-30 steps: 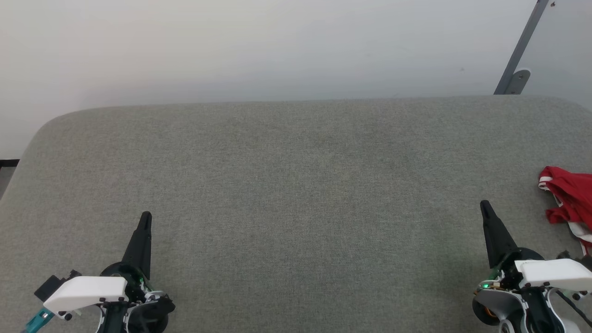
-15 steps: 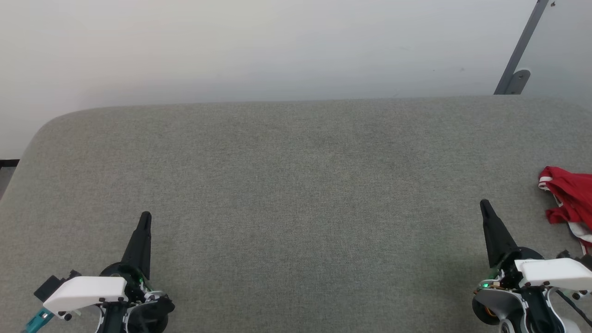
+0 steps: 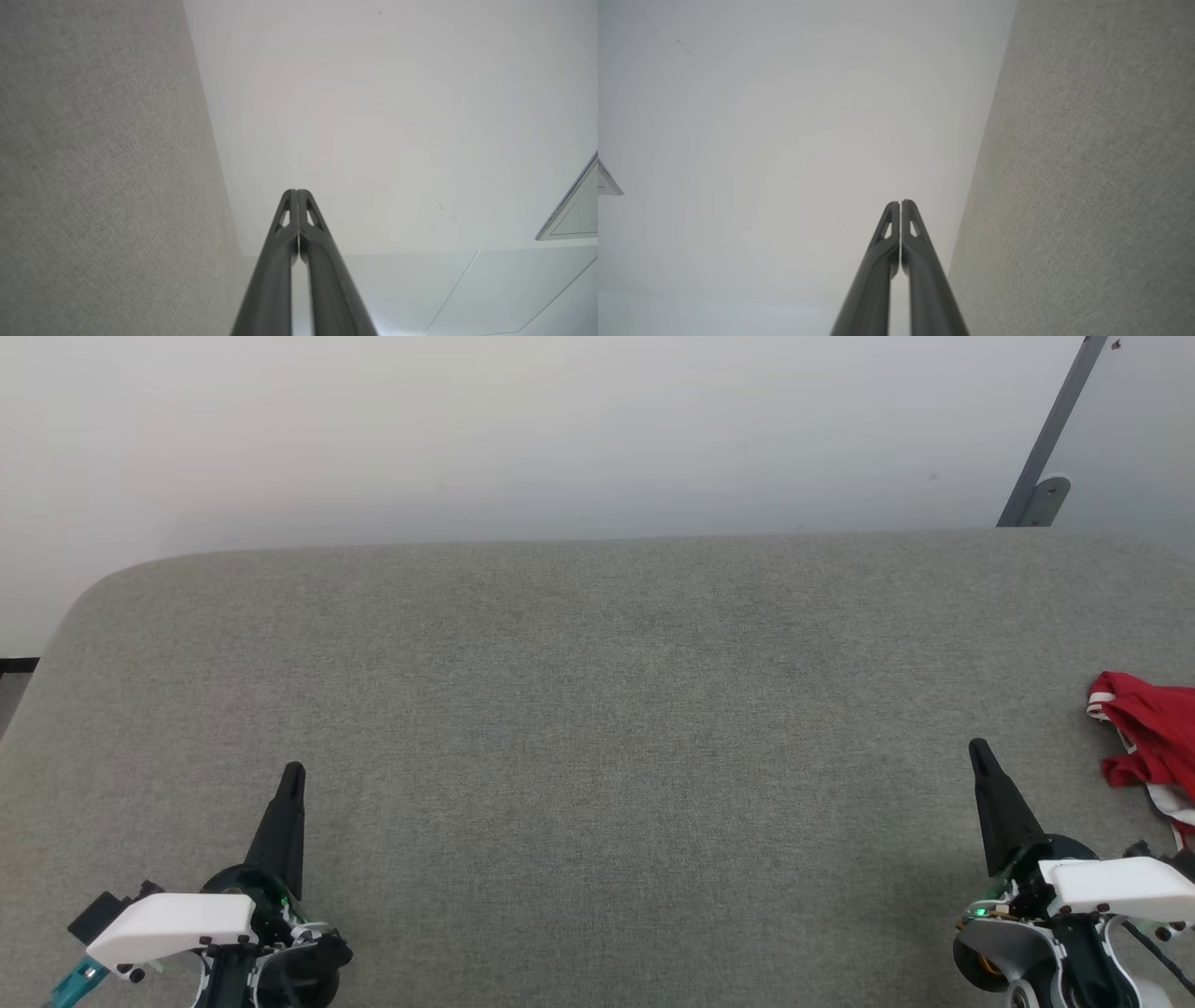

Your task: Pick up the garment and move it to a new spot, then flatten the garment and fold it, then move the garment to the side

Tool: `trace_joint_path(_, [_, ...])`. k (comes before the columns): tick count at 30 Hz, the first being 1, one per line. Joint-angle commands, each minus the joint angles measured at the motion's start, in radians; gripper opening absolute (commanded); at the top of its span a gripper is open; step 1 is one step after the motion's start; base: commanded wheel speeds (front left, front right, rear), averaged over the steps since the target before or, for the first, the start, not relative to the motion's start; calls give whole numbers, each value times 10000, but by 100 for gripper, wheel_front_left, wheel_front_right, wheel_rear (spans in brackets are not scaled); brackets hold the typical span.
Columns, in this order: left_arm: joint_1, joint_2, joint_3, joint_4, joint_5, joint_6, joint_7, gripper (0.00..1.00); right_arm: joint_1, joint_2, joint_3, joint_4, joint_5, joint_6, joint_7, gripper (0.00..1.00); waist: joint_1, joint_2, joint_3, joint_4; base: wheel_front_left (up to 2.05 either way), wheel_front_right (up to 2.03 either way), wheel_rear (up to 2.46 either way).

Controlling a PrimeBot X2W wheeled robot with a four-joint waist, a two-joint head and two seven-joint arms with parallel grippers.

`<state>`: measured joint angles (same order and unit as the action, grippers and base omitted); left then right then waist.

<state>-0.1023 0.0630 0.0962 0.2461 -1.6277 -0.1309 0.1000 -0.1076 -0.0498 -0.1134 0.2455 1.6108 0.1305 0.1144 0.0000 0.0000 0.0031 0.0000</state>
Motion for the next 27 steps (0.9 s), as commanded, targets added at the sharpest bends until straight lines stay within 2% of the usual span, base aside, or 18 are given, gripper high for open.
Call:
trace_joint_path(1, [-121,-15,34,-4,21,4,42,0,-41,15,-15,8,37,4,14,0,0,0,0,0,0,0,0])
trace_joint_path(27, [-127,-54,89,-3,75,4,73,0,-41,15,-13,11,39,4,12,0,0,0,0,0,0,0,0])
